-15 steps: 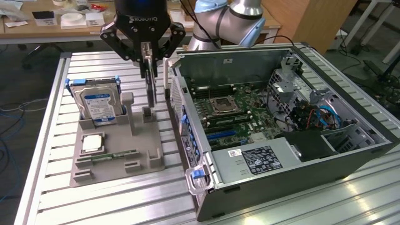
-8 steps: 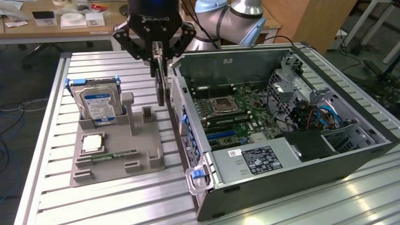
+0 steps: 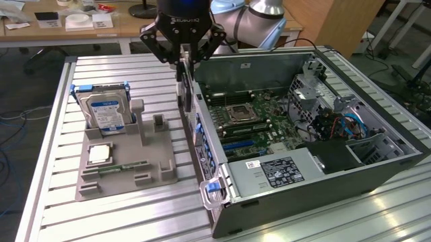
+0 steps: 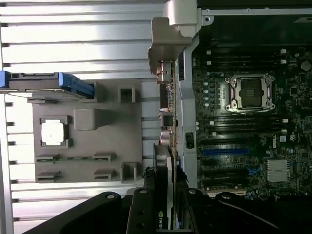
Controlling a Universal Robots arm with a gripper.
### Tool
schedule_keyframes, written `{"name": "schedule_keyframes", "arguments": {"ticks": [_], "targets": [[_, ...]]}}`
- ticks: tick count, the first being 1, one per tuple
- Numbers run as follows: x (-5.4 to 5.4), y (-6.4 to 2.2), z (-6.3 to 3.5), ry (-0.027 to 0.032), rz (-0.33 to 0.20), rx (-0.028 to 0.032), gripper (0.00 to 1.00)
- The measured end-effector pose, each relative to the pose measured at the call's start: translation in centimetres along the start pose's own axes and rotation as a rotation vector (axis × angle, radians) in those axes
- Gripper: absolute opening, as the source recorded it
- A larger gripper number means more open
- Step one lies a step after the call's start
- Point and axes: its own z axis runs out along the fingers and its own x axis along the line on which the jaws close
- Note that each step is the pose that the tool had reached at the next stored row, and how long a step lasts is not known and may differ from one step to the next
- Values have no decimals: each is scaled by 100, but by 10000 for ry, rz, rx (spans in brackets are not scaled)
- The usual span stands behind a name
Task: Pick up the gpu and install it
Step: 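Pick up the gpu and move the gpu toward the slot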
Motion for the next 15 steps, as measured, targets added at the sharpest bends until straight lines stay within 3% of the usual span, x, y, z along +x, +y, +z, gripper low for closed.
{"name": "schedule_keyframes", "arguments": {"ticks": [15], "targets": [[-487,30,13,2,3,-33,27]]}}
